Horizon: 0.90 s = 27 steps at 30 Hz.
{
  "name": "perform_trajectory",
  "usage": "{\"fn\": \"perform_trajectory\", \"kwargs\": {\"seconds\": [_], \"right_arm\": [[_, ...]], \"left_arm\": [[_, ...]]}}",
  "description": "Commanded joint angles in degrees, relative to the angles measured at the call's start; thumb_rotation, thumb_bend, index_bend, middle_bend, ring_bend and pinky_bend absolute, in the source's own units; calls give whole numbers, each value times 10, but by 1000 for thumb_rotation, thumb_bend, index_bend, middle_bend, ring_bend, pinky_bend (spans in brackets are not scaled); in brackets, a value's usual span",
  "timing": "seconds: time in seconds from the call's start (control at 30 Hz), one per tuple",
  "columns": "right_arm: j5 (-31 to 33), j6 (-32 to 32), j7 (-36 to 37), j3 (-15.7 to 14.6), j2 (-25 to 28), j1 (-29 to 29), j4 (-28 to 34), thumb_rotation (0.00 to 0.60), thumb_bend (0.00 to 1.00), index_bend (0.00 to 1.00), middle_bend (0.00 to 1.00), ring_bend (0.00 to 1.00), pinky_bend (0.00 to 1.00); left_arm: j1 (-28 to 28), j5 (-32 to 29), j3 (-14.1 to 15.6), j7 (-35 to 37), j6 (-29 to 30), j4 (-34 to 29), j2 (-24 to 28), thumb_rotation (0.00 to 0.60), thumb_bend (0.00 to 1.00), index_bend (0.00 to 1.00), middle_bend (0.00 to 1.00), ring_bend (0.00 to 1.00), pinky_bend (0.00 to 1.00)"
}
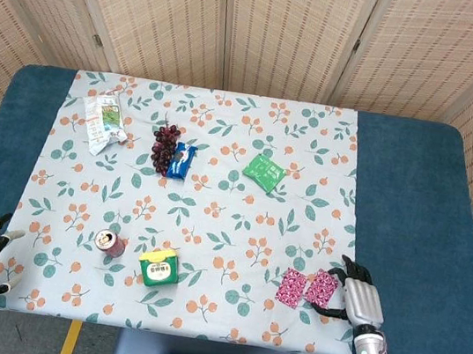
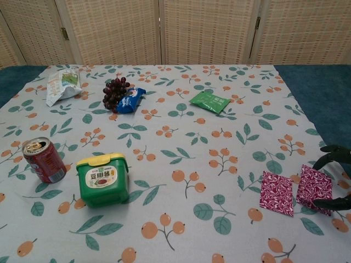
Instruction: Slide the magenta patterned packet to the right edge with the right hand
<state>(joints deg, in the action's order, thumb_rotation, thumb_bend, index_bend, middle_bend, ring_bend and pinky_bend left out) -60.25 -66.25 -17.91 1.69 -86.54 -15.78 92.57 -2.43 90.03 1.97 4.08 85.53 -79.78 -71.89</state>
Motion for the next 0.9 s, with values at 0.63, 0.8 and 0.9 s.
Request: {"fn": "perform_trajectory", "kwargs": {"seconds": [0.63,0.8,0.9], "right_arm": [[-10,-12,-82,1,-23,-15,57,393,156,236,56,0,0],[5,-14,-113,4,-47,-23,46,392,156,235,56,0,0],[11,-15,-124,4,-58,-26,41,393,156,235,56,0,0]], "left_arm": [[0,1,1,8,3,5,0,600,238,246,64,89,0],[3,-2,1,14,3,12,-1,600,239,246,64,89,0],[4,-2,2,17,3,15,-3,600,239,246,64,89,0]]}}
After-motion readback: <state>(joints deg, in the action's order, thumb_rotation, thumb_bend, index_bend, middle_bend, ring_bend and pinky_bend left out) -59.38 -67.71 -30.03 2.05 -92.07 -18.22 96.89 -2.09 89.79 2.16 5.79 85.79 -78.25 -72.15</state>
